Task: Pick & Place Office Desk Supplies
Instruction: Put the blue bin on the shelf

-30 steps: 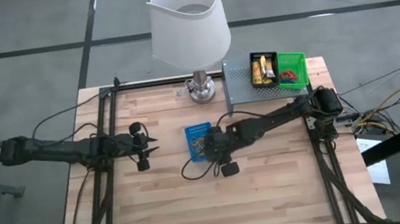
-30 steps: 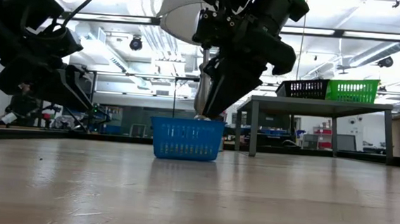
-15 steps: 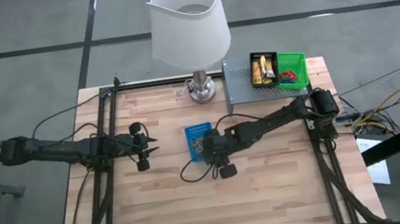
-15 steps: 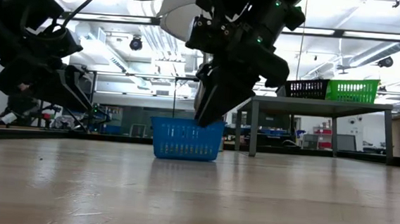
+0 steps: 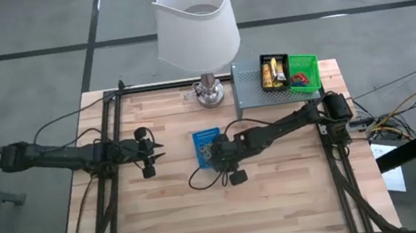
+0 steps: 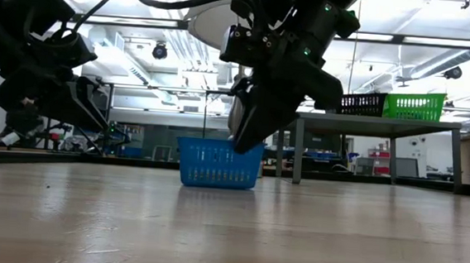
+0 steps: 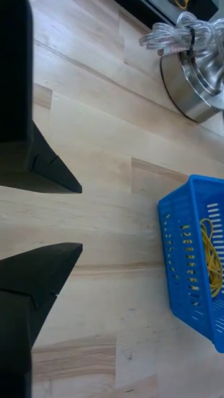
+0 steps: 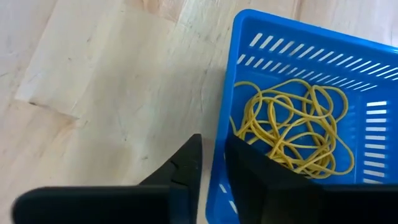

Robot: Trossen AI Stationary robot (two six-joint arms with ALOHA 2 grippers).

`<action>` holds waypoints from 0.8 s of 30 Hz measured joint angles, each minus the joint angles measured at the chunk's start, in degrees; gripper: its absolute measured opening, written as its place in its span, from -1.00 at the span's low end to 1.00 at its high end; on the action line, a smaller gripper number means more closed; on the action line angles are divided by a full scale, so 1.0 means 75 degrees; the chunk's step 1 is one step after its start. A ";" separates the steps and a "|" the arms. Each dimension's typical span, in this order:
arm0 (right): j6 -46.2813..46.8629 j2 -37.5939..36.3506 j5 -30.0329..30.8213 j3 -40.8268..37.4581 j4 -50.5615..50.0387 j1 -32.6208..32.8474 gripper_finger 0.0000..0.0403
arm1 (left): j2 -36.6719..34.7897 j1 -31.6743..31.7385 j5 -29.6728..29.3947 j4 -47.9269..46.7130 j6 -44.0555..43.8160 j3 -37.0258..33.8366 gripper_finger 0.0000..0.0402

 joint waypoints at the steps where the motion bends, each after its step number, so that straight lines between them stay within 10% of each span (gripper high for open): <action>1: 0.0000 0.0000 0.0020 0.0000 0.0000 0.0000 -0.69 | 0.0000 0.0000 0.0000 0.0003 0.0000 0.0000 -0.29; 24: 0.0161 -0.0517 0.0343 -0.0009 -0.0152 0.0000 -0.93 | 0.0000 0.0000 0.0000 0.0003 -0.0001 0.0000 -0.29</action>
